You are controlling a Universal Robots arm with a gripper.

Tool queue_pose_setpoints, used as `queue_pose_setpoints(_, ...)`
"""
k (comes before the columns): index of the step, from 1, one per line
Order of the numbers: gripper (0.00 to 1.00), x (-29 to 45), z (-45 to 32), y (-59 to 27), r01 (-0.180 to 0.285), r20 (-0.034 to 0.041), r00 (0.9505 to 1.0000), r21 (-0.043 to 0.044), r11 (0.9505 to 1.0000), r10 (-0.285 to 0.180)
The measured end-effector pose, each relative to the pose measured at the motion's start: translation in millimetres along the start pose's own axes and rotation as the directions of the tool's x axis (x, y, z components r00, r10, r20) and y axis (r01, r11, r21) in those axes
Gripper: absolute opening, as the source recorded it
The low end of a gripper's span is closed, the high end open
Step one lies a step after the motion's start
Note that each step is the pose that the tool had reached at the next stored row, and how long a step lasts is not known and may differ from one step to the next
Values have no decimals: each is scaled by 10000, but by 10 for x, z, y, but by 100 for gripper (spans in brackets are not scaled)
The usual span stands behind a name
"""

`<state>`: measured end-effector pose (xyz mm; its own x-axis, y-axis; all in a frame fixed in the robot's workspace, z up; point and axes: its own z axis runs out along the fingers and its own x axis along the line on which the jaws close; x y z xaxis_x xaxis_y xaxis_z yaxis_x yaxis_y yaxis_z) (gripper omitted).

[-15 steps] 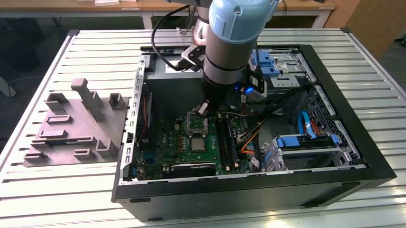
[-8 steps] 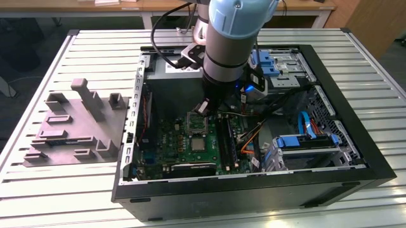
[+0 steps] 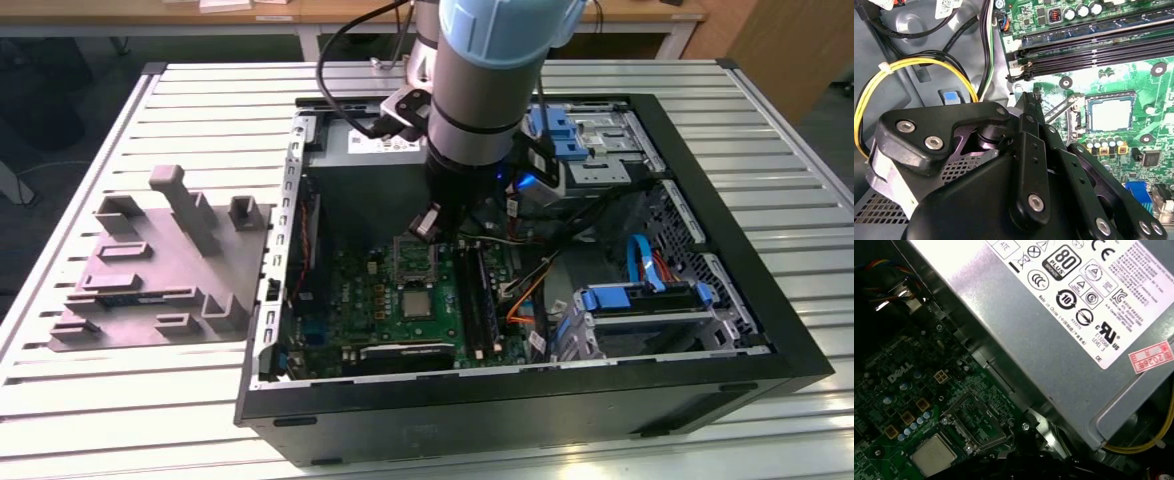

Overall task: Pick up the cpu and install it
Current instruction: 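Close the cpu cover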

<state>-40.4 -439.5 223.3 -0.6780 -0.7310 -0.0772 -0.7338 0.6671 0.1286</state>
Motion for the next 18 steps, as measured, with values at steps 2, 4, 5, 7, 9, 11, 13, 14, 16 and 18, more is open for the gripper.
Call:
queue_pose_setpoints(2,11,-1,-10,2,-4,-55,10000,51,10000,4)
queue_pose_setpoints(4,11,-1,-15,3,-8,-134,9999,123,9999,10)
queue_pose_setpoints(5,11,0,-15,3,-9,-174,9998,161,9999,12)
queue_pose_setpoints(7,11,0,-15,3,-9,-205,9998,189,9998,13)
queue_pose_setpoints(9,11,0,-16,3,-10,-212,9998,194,9998,14)
queue_pose_setpoints(11,11,0,-15,3,-10,-212,9998,195,9998,15)
queue_pose_setpoints(13,11,0,-15,3,-10,-215,9998,198,9998,15)
queue_pose_setpoints(14,11,0,-15,3,-10,-216,9998,199,9998,15)
queue_pose_setpoints(16,11,0,-15,3,-11,-219,9998,202,9998,15)
queue_pose_setpoints(18,11,0,-15,3,0,-222,9998,203,9998,4)
